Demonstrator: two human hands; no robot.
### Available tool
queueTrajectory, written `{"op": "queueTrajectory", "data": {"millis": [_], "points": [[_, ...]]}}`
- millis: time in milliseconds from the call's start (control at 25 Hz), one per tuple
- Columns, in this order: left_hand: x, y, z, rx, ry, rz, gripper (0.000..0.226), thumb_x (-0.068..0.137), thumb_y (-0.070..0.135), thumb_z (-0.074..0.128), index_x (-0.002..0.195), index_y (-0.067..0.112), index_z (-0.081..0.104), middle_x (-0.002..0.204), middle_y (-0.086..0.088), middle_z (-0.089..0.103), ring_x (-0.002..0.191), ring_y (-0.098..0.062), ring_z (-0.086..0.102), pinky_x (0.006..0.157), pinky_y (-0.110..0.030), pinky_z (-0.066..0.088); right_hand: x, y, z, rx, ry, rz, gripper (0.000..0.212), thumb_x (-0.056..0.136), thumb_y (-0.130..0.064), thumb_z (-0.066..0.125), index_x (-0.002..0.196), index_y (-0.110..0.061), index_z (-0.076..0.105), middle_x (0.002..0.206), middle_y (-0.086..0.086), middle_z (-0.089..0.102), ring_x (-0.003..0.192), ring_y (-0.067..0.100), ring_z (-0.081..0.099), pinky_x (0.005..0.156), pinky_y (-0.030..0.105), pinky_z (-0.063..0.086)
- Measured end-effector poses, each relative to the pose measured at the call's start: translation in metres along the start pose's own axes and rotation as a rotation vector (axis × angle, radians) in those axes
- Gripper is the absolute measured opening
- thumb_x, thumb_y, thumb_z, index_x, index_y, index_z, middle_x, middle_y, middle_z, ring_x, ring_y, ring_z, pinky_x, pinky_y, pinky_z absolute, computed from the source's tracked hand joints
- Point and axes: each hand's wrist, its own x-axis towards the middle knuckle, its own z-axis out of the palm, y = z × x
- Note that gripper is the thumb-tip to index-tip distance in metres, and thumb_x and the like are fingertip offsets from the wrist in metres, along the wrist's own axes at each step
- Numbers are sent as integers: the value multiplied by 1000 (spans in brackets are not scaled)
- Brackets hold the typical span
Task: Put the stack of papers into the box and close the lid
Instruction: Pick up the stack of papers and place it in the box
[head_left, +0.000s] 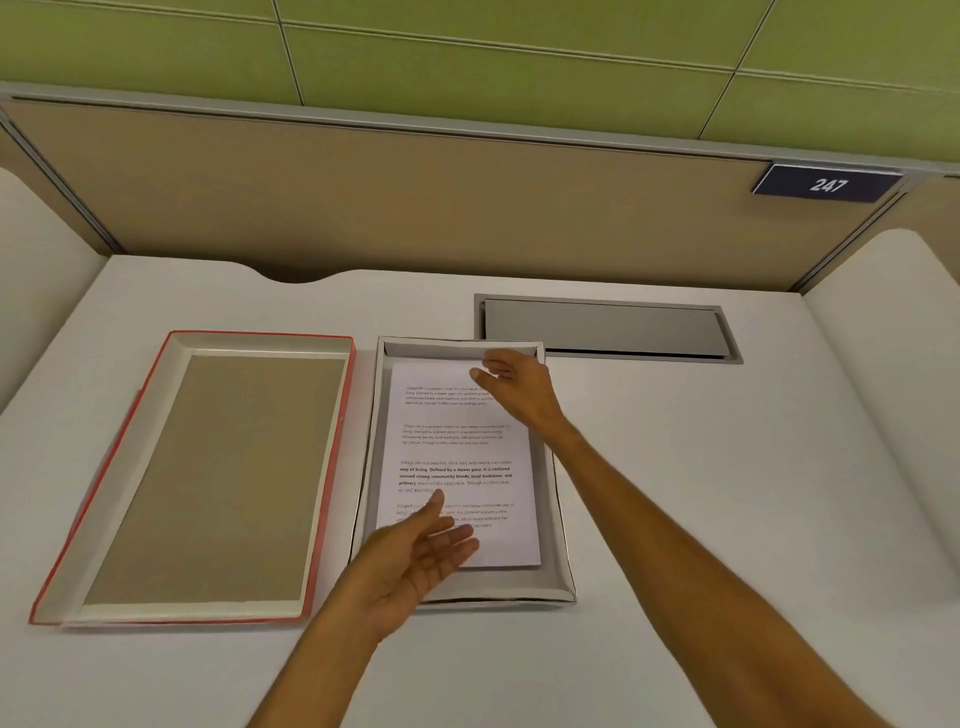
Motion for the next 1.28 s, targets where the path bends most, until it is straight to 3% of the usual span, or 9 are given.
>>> {"op": "queueTrajectory", "data": {"millis": [80, 160, 280, 400, 680, 1080, 1280], "points": [[2, -6, -8, -188, -41, -176, 61, 77, 20, 79, 125, -7, 53, 126, -35, 58, 109, -49, 65, 86, -55, 58, 18, -8, -1, -154, -178, -64, 52, 88, -34, 69, 132, -7, 59, 129, 10, 65, 118, 22, 63, 92, 20, 45], [6, -12, -9, -279, -34, -214, 58, 79, 15, 78, 128, 1, 51, 131, -35, 48, 115, -53, 58, 99, -60, 50, 32, -11, 1, -263, -270, -104, 51, 90, -34, 67, 132, -8, 59, 133, 10, 62, 122, 24, 60, 99, 27, 46], [14, -17, -6, -335, -5, -206, 48, 82, 12, 74, 127, 10, 56, 128, -34, 55, 119, -52, 56, 106, -61, 42, 48, -11, 4, -308, -297, -116, 50, 90, -34, 66, 133, -8, 58, 136, 10, 60, 127, 25, 55, 110, 41, 43], [22, -23, -2, -332, 0, -219, 35, 84, 13, 73, 117, 12, 63, 121, -30, 66, 117, -50, 58, 106, -63, 41, 58, -6, 8, -346, -317, -93, 53, 90, -36, 66, 135, -10, 57, 140, 10, 57, 130, 26, 52, 112, 44, 39], [37, -25, -8, -408, 30, -273, 24, 88, 14, 70, 109, 7, 60, 121, -31, 62, 120, -50, 55, 109, -62, 39, 74, 5, 12, -471, -468, -73, 65, 85, -44, 69, 140, -14, 51, 144, 7, 52, 130, 26, 50, 109, 38, 39], [42, -23, -8, -452, 20, -285, 22, 90, 7, 66, 110, 4, 58, 124, -32, 59, 122, -53, 52, 109, -66, 36, 78, 14, 18, -463, -427, -79, 71, 78, -50, 74, 137, -17, 53, 140, 4, 55, 127, 23, 51, 100, 26, 35], [40, -23, -9, -463, 14, -280, 19, 90, 6, 65, 107, 4, 58, 123, -33, 58, 123, -53, 50, 110, -66, 35, 78, 13, 18, -489, -430, -93, 70, 79, -50, 72, 139, -18, 52, 142, 4, 54, 129, 24, 49, 102, 28, 35]]}}
